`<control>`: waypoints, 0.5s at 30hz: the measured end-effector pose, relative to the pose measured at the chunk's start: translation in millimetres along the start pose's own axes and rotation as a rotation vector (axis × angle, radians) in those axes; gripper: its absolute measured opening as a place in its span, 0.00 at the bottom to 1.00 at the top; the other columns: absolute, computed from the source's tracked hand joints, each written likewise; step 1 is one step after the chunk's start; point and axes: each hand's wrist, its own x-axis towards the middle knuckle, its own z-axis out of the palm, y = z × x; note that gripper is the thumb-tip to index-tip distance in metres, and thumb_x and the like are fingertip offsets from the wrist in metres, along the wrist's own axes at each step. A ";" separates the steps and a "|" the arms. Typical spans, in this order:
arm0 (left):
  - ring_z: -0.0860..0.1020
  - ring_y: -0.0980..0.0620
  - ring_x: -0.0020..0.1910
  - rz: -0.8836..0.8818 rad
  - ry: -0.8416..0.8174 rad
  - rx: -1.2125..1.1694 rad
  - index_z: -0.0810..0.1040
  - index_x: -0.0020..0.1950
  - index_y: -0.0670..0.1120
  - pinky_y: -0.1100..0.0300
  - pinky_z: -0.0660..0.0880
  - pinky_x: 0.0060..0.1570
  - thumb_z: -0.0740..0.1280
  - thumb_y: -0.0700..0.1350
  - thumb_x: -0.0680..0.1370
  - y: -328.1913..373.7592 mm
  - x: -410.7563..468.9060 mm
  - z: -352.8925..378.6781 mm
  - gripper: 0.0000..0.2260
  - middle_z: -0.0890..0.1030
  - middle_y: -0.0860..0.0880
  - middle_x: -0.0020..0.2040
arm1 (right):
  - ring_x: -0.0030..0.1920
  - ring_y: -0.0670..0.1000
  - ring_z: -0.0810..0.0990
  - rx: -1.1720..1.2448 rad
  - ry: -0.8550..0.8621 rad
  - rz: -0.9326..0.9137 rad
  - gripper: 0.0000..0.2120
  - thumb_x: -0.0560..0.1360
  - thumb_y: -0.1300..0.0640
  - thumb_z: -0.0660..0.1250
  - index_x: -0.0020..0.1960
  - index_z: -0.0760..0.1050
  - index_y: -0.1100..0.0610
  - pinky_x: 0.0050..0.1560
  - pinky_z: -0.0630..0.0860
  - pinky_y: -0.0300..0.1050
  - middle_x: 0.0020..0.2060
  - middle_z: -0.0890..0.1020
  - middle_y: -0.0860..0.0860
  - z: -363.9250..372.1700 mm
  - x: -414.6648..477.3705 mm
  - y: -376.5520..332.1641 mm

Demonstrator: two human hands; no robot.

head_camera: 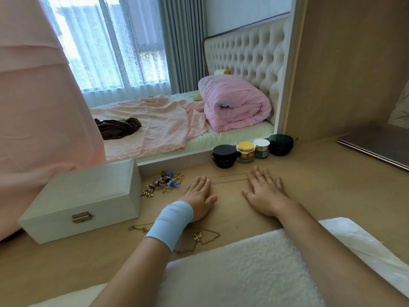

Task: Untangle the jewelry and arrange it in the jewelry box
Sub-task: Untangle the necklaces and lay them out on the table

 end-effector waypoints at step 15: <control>0.75 0.56 0.49 -0.049 0.292 -0.157 0.82 0.53 0.59 0.59 0.74 0.58 0.68 0.48 0.78 -54.0 -82.1 -12.5 0.07 0.76 0.58 0.50 | 0.50 0.42 0.77 0.142 -0.046 -0.371 0.11 0.80 0.52 0.68 0.60 0.81 0.44 0.53 0.77 0.40 0.52 0.79 0.43 -13.2 -48.4 -114.6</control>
